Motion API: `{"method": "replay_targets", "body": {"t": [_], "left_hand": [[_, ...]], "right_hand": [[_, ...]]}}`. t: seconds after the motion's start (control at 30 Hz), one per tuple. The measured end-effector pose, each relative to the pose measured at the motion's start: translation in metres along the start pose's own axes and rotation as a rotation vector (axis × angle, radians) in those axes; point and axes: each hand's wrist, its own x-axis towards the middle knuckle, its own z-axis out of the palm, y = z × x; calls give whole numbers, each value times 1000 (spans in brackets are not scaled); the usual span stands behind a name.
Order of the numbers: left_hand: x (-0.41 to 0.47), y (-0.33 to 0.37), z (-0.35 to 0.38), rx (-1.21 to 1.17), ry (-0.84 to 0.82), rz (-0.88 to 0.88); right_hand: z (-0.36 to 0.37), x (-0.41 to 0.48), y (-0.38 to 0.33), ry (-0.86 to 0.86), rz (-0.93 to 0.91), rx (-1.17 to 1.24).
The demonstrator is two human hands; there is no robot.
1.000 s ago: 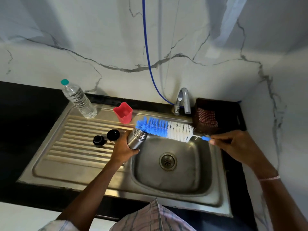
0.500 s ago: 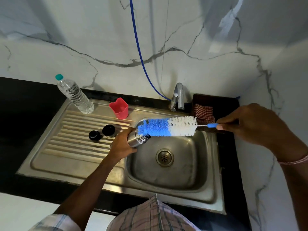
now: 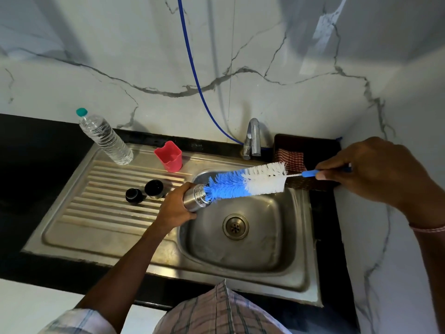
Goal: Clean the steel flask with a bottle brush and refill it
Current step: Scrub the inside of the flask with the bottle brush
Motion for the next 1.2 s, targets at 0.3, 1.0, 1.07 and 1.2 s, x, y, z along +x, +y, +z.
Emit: {"method": "replay_targets", "body": {"t": [0.3,1.0,1.07,1.2], "left_hand": [[1,6,-2,16,-4,-9],[4,9,-10,130,-35,85],[4,12,-11,135,-31,128],[3,25,-5,146,-27,211]], "right_hand": [[4,-1,1,-5,-90,-14],[46,6,-33,-144,-110,-160],[49,11,-45,-215,-122,-194],[54,22,-73,-332,-131,-235]]}}
